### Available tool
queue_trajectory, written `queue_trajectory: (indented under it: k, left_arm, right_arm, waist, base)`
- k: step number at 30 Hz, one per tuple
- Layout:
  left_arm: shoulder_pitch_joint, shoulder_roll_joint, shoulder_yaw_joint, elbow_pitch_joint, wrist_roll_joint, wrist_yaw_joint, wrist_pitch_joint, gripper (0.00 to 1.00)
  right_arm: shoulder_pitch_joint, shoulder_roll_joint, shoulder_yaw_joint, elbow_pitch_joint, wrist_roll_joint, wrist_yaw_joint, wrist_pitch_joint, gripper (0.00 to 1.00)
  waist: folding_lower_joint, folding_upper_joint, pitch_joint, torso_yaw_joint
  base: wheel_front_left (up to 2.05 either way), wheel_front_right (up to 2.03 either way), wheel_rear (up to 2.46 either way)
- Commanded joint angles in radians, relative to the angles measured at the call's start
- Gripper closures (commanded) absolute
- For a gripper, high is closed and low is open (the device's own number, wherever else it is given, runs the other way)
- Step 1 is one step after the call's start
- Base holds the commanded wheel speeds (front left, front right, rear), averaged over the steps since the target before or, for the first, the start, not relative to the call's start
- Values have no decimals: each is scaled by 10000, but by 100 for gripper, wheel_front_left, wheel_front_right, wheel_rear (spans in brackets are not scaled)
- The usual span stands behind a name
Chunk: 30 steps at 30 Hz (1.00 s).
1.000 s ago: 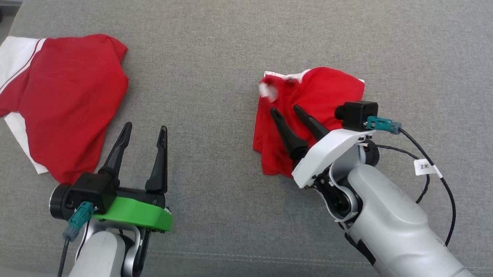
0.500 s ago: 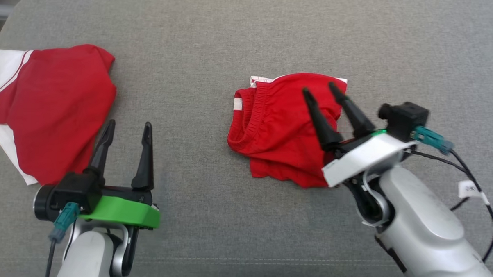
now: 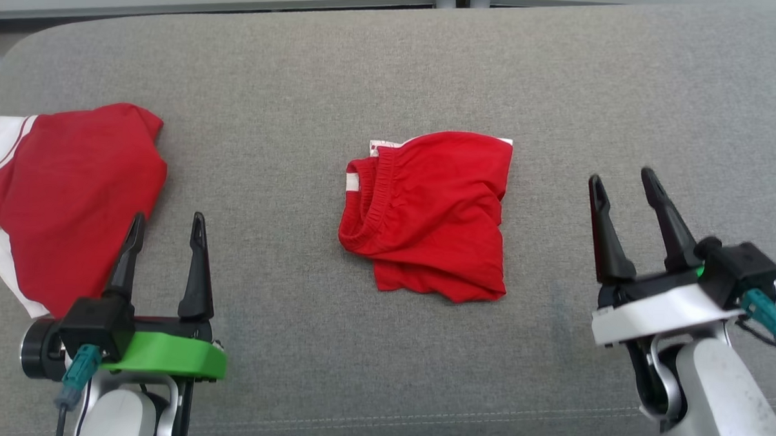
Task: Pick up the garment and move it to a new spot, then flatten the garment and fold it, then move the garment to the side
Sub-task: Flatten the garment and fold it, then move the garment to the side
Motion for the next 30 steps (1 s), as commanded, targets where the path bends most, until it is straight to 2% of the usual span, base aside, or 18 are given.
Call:
queue_trajectory:
  k: [1, 16, 30]
  left_arm:
    - [114, 57, 6, -42, -14, 66, 5, 0]
    - [1369, 249, -171, -429, -8, 321, 400, 0]
    - [1538, 303, -269, -570, -172, 411, 574, 0]
  right_arm:
    - [162, 42, -28, -19, -45, 0, -14, 0]
    - [1759, 370, 53, 225, -500, 0, -16, 0]
    - [1849, 406, 91, 604, -320, 0, -16, 0]
  waist:
    - [0, 0, -138, -69]
    - [0, 0, -1081, -255]
    - [0, 0, -1329, -268]
  base:
    - [0, 0, 0]
    - [0, 0, 0]
    - [0, 0, 0]
